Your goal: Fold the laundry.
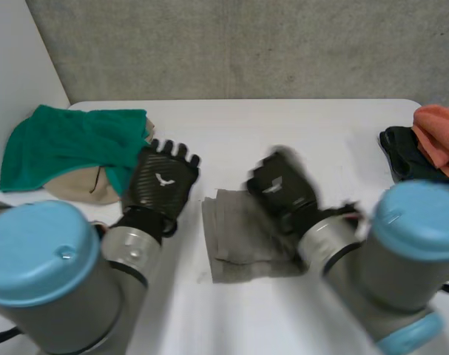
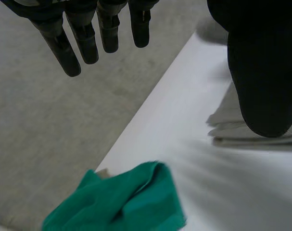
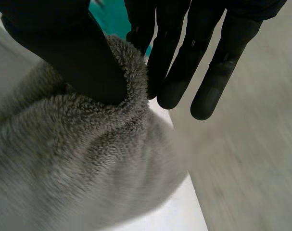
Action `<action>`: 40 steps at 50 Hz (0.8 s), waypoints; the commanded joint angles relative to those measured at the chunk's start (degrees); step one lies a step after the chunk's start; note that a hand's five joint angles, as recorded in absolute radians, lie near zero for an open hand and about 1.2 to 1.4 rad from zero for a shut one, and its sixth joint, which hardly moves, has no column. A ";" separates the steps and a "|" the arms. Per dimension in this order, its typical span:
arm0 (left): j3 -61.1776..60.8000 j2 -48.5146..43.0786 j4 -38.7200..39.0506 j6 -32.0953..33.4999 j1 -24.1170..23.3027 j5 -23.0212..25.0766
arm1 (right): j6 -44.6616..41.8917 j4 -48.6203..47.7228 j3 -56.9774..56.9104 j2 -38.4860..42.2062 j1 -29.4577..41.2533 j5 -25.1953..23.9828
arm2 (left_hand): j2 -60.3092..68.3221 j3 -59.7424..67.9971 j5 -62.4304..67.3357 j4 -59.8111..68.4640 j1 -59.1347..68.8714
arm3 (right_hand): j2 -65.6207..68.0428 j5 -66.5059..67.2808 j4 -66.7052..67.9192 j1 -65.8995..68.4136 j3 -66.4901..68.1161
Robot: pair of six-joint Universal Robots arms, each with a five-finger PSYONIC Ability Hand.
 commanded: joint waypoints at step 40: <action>25.33 -26.10 -20.18 -19.76 -5.39 -3.70 | 32.99 29.21 -21.24 18.80 -13.61 -5.50 | 0.74 0.47 0.61 0.75 1.51 | -56.94 -56.76 -58.52 -50.32 -58.07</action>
